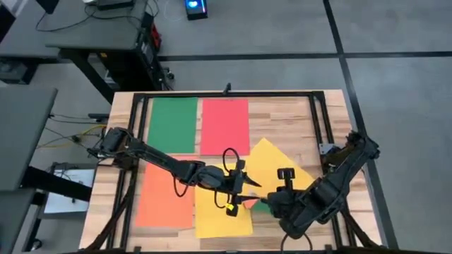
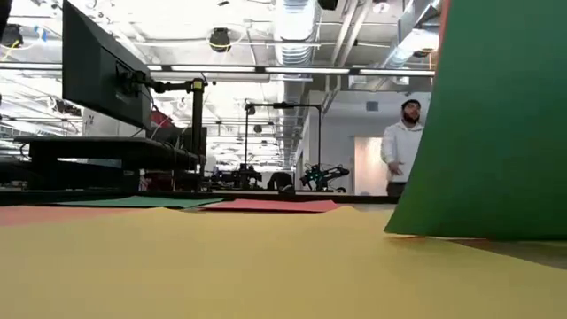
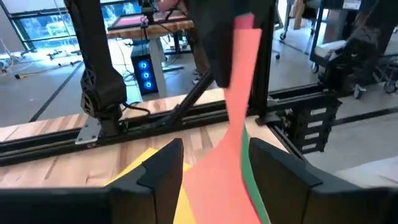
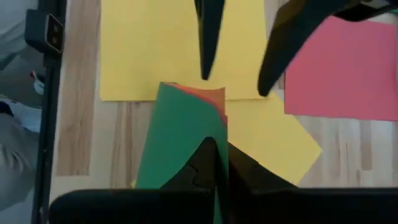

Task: Organize paper
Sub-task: Stack the orange paper on top of the orange paper

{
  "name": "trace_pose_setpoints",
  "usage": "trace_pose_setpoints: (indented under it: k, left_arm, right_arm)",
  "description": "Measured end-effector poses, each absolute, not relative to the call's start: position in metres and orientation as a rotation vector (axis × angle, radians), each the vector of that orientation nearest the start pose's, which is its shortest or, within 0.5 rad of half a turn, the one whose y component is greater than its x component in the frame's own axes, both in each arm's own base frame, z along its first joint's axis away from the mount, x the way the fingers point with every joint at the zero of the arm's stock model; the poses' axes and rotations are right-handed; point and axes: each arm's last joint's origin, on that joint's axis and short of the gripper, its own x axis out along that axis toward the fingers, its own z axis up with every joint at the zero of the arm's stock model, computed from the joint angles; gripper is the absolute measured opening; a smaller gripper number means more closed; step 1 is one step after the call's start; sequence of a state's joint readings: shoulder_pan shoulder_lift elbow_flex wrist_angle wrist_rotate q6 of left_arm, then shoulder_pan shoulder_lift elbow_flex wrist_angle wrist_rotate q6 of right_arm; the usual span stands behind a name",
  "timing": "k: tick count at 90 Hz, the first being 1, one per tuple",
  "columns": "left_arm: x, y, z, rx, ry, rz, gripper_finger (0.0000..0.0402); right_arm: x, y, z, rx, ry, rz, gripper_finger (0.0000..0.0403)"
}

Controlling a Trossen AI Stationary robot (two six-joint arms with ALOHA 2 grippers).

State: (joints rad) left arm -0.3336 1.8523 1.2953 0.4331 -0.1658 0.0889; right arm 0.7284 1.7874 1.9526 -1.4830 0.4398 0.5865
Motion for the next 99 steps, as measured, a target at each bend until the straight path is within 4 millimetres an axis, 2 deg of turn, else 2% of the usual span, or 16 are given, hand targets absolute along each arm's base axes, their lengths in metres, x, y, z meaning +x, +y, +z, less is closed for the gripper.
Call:
trace_pose_setpoints:
  k: [49,68,99]
  left_arm:
    - [0.407,-0.135,0.271,0.103,0.074,-0.159,0.0167]
    - [0.407,-0.131,0.266,0.090,0.120,-0.066,0.0167]
    - [0.409,-0.124,0.264,0.052,0.152,-0.040,0.0167]
  right_arm:
    - [0.262,0.209,0.371,-0.178,1.079,-0.090,0.0000]
    - [0.266,0.207,0.371,-0.143,1.063,-0.103,0.0000]
    - [0.266,0.207,0.371,-0.143,1.063,-0.103,0.0000]
